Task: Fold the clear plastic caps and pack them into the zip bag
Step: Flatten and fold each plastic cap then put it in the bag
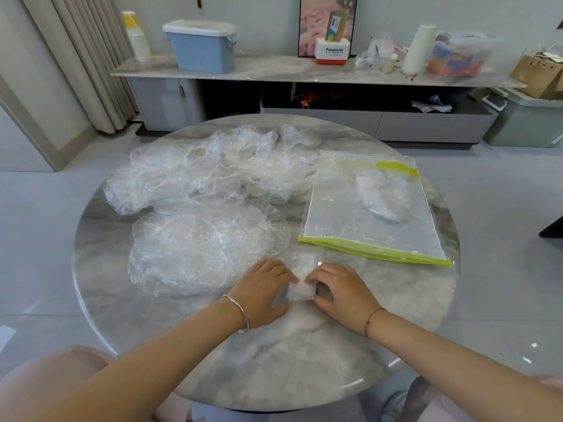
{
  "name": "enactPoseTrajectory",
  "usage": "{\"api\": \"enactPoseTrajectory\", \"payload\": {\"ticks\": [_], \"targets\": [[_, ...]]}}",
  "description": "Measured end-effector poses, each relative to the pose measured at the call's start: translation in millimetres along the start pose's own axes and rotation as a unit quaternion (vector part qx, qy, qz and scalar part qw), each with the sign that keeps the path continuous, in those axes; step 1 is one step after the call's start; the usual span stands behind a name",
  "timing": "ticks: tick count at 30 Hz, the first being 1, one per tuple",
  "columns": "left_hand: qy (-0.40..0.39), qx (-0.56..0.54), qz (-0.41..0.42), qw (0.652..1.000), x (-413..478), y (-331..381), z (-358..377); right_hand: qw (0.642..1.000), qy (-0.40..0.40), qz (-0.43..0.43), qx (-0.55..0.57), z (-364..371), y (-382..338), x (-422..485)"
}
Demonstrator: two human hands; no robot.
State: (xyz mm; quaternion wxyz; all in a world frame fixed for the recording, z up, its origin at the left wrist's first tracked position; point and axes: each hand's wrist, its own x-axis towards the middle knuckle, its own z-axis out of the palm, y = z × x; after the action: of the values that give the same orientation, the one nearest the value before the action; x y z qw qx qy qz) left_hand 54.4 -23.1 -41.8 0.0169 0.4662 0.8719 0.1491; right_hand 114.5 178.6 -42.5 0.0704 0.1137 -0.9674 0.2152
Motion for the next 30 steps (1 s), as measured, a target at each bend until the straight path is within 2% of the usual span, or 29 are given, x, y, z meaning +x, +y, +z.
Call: {"api": "enactPoseTrajectory", "payload": {"ticks": [3, 7, 11, 13, 16, 19, 21, 23, 25, 26, 28, 30], "targets": [[0.013, -0.041, -0.056, 0.998, 5, 4, -3, 0.993, -0.001, 0.081, 0.089, -4, -2, 4], [0.021, -0.104, -0.153, 0.982, 10, 11, -6, 0.951, -0.020, 0.199, 0.234, -5, -7, 7], [-0.007, -0.134, -0.223, 0.966, 12, 14, -5, 0.949, 0.012, 0.240, 0.206, -1, -11, 10], [0.015, -0.143, -0.227, 0.963, 13, 16, -6, 0.940, 0.009, 0.253, 0.228, -2, -13, 11], [0.055, -0.178, -0.224, 0.957, 17, 20, -11, 0.903, 0.002, 0.276, 0.329, -9, -17, 12], [0.030, -0.251, -0.240, 0.937, 25, 22, -12, 0.856, 0.002, 0.306, 0.417, -23, -23, 14], [0.037, -0.298, -0.227, 0.926, 32, 23, -15, 0.844, 0.003, 0.299, 0.446, -34, -26, 14], [0.083, -0.368, -0.224, 0.899, 37, 28, -21, 0.831, 0.029, 0.298, 0.469, -44, -27, 12], [0.140, -0.459, -0.242, 0.843, 42, 39, -26, 0.795, 0.061, 0.335, 0.502, -53, -26, 9], [0.163, -0.500, -0.249, 0.813, 46, 46, -28, 0.765, 0.057, 0.355, 0.535, -59, -25, 7], [0.185, -0.546, -0.258, 0.775, 52, 58, -30, 0.712, 0.003, 0.360, 0.603, -68, -24, 4], [0.190, -0.573, -0.265, 0.752, 59, 66, -31, 0.685, -0.011, 0.350, 0.639, -76, -21, 2]]}}
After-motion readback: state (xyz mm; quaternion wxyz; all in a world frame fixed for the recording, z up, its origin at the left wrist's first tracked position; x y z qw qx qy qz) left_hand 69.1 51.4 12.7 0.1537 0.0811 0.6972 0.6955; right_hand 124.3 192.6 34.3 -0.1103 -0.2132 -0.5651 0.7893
